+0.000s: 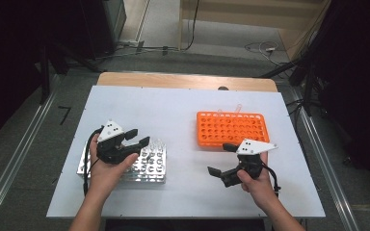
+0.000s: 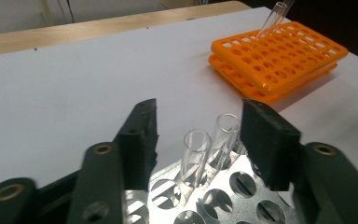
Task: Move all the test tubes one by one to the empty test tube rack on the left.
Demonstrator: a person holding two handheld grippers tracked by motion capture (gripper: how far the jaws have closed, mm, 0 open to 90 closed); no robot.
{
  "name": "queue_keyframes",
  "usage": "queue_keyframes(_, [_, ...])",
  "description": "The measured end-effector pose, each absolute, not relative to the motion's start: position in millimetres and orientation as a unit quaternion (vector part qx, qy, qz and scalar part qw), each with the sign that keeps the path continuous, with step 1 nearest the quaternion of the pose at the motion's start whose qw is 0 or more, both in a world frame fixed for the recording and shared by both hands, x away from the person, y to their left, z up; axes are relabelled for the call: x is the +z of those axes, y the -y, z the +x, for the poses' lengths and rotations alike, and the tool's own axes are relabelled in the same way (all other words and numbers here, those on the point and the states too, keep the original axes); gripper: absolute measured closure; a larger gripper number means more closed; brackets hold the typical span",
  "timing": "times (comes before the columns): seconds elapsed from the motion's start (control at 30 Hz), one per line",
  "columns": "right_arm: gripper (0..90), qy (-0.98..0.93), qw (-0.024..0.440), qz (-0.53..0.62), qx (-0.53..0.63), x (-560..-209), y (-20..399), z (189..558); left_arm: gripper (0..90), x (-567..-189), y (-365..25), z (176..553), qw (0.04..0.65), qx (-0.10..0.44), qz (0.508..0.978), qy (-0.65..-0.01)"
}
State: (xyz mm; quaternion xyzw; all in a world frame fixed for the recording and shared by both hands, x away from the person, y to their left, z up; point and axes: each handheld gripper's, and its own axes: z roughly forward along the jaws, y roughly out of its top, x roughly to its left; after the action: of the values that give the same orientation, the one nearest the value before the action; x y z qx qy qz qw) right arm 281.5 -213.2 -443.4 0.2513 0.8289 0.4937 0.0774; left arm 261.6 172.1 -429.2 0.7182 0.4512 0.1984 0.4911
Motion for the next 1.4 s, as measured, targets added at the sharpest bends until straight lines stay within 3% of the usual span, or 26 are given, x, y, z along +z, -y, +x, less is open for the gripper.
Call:
queue_keyframes(0.1, [0.0, -0.829, 0.079, 0.252, 0.493, -442.3, 213.7, 281.2, 27.0, -428.3, -171.3, 260.8, 0.499, 0.194, 0.714, -0.452])
queue_keyframes(0.43, [0.0, -0.826, 0.079, 0.254, 0.496, -439.8, 218.3, 285.9, 1.1, -421.2, -166.9, 254.2, 0.555, 0.152, 0.705, -0.414])
queue_keyframes(0.93, [0.0, -0.808, 0.075, 0.286, 0.510, -428.5, 227.2, 306.2, 0.0, -421.7, -152.6, 247.0, 0.577, 0.141, 0.713, -0.373])
queue_keyframes(1.4, [0.0, -0.788, 0.125, 0.341, 0.497, -419.8, 246.4, 343.1, 0.0, -423.4, -147.9, 246.4, 0.574, 0.141, 0.722, -0.360])
